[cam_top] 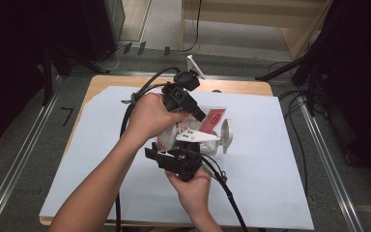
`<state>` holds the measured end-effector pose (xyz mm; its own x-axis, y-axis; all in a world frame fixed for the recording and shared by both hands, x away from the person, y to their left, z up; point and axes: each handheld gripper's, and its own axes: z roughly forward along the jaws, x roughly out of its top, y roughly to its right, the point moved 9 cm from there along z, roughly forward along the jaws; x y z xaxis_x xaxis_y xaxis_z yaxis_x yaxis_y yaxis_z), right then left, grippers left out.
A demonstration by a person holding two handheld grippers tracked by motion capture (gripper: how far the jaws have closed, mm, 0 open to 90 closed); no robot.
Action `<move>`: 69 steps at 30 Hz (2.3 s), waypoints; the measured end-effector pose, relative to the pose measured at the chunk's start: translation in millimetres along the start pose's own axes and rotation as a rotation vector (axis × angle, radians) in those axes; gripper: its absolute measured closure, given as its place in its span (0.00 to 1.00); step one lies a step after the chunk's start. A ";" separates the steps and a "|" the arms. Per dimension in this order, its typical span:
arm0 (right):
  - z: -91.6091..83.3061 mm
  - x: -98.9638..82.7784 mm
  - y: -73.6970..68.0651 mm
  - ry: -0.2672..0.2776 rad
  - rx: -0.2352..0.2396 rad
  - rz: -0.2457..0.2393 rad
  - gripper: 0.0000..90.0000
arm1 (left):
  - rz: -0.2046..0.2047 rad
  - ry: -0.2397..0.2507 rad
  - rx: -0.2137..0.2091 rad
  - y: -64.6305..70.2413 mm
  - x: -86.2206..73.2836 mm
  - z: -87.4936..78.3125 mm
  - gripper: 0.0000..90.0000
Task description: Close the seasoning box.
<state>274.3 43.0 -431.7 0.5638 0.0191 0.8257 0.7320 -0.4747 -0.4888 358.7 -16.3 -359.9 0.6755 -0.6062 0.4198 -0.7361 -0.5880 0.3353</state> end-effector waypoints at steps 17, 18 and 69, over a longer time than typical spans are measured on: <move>-3.4 2.9 1.7 0.048 0.054 0.086 0.72 | 0.029 -0.001 0.021 2.0 -0.6 2.3 0.94; -3.1 2.7 2.1 0.045 0.043 0.080 0.72 | 0.025 0.002 0.019 1.8 -0.4 2.6 0.95; -8.5 1.2 0.8 0.056 0.060 0.068 0.71 | 0.017 -0.040 0.055 5.8 -1.5 0.6 0.97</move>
<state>272.4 35.1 -428.6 0.5919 -0.0612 0.8037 0.7152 -0.4199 -0.5587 353.5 -19.1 -359.1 0.6651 -0.6366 0.3904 -0.7445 -0.6056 0.2809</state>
